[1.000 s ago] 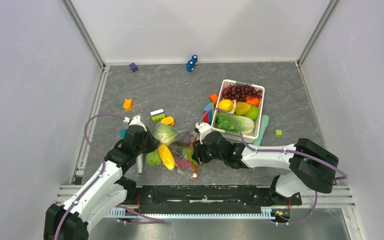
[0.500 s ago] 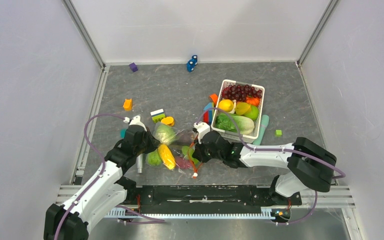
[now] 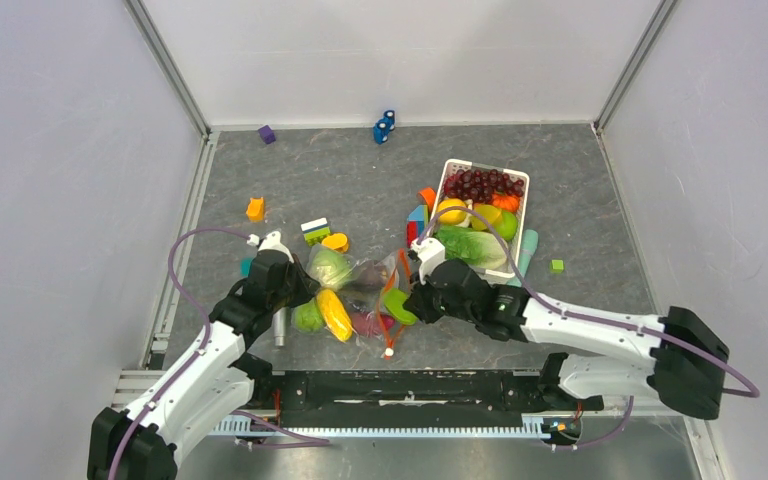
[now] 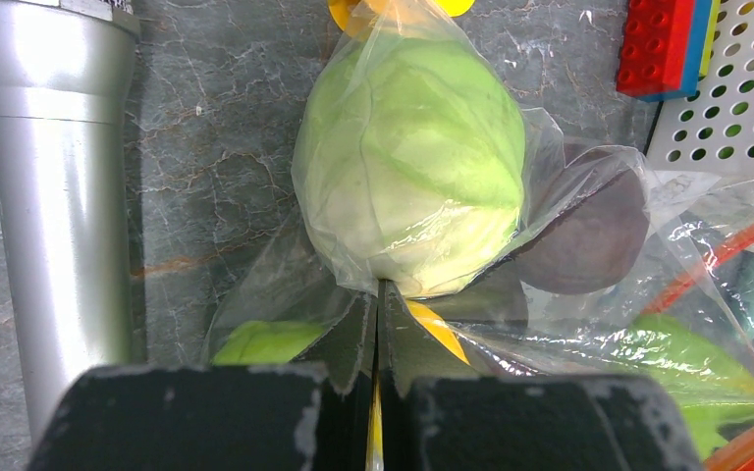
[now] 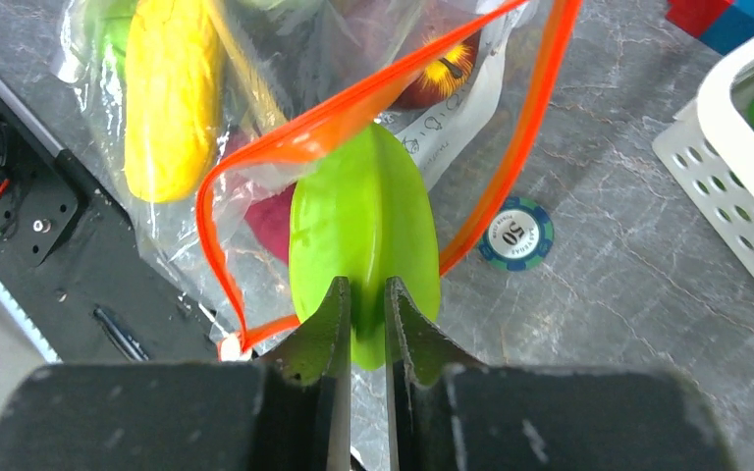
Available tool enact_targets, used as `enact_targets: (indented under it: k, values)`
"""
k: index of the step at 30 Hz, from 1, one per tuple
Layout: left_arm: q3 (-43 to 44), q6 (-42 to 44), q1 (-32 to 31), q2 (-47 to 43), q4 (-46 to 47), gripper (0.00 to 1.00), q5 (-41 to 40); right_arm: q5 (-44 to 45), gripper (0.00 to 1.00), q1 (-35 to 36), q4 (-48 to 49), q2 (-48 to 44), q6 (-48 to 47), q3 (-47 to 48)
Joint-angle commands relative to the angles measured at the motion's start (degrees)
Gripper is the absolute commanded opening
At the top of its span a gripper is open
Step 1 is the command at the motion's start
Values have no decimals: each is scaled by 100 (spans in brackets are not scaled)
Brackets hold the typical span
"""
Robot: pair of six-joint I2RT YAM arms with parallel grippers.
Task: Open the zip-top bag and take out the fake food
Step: Pick up the fake fruit from the zipper food storage bag.
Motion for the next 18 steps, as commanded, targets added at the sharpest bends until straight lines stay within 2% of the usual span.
enact_targets:
  k: [1, 10, 18]
  values:
    - [24, 25, 28, -39, -87, 2, -101, 134, 0, -22, -520, -593, -64, -71]
    - [24, 11, 21, 2, -65, 2, -102, 47, 0, -437, -1396, -1520, -115, 34]
    - [24, 16, 26, 25, -51, 2, -90, -150, 0, -1735, -2120, -2130, -594, 512]
